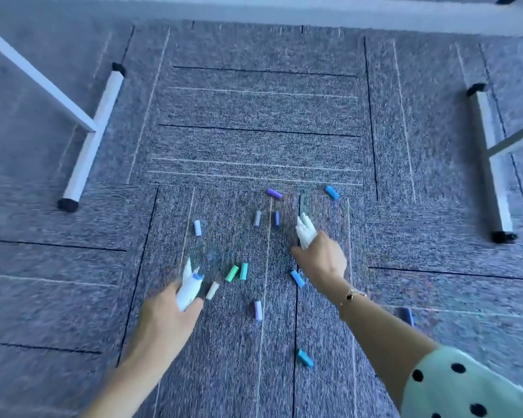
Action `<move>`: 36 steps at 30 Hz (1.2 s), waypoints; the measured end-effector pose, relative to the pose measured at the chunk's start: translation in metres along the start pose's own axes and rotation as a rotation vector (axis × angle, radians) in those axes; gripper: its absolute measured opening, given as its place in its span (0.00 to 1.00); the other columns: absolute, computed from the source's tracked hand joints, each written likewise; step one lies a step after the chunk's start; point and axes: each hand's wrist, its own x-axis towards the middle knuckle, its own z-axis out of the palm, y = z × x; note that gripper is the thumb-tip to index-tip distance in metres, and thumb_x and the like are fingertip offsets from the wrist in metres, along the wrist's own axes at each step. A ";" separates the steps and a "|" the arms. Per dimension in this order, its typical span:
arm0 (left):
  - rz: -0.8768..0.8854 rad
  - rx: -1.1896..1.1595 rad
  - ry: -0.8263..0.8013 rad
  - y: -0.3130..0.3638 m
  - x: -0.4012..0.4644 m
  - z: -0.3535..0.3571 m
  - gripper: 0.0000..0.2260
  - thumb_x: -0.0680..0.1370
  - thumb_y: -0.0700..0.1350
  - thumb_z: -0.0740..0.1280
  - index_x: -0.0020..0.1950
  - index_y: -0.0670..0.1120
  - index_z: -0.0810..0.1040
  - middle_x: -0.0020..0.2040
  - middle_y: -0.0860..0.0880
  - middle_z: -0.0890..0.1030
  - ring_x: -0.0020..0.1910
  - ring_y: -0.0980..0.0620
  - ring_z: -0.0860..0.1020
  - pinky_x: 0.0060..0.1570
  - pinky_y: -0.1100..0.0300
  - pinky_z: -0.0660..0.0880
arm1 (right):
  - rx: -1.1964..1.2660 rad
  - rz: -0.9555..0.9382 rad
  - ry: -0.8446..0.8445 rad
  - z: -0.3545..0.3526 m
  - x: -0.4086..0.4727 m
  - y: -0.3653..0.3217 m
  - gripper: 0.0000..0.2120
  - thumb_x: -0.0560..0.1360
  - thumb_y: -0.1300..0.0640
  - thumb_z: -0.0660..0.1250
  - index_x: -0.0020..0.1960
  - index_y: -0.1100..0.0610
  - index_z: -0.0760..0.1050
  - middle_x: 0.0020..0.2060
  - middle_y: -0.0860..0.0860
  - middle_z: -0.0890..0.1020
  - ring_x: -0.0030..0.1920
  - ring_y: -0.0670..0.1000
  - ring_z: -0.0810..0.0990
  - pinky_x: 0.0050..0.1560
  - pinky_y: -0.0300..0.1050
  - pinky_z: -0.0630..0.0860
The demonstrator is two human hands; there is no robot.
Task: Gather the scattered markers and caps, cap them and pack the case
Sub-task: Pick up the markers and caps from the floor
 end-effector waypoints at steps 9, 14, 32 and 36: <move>0.004 -0.017 0.034 0.063 -0.062 -0.075 0.04 0.76 0.44 0.64 0.44 0.45 0.76 0.29 0.48 0.74 0.24 0.51 0.69 0.22 0.61 0.61 | 0.208 -0.134 -0.258 -0.074 -0.100 -0.013 0.14 0.74 0.60 0.66 0.58 0.60 0.68 0.42 0.55 0.78 0.27 0.46 0.71 0.25 0.32 0.69; 0.057 -0.062 0.102 0.124 -0.081 -0.131 0.06 0.76 0.45 0.64 0.40 0.46 0.74 0.30 0.47 0.74 0.24 0.50 0.69 0.25 0.60 0.64 | 0.272 -0.253 -0.271 -0.147 -0.132 -0.068 0.14 0.75 0.57 0.67 0.57 0.61 0.69 0.41 0.54 0.78 0.29 0.48 0.74 0.26 0.36 0.74; 0.076 -0.448 0.229 0.285 -0.301 -0.353 0.07 0.77 0.44 0.61 0.49 0.40 0.72 0.28 0.45 0.78 0.22 0.53 0.77 0.27 0.63 0.75 | 0.159 -0.553 -0.259 -0.428 -0.350 -0.173 0.08 0.72 0.58 0.68 0.37 0.61 0.72 0.27 0.54 0.76 0.27 0.54 0.77 0.35 0.49 0.78; 0.047 -0.496 0.276 0.268 -0.358 -0.408 0.07 0.74 0.44 0.61 0.42 0.40 0.71 0.22 0.47 0.77 0.21 0.52 0.76 0.32 0.62 0.76 | 0.179 -0.657 -0.329 -0.454 -0.426 -0.210 0.08 0.73 0.59 0.67 0.40 0.63 0.72 0.28 0.57 0.76 0.26 0.54 0.75 0.34 0.47 0.76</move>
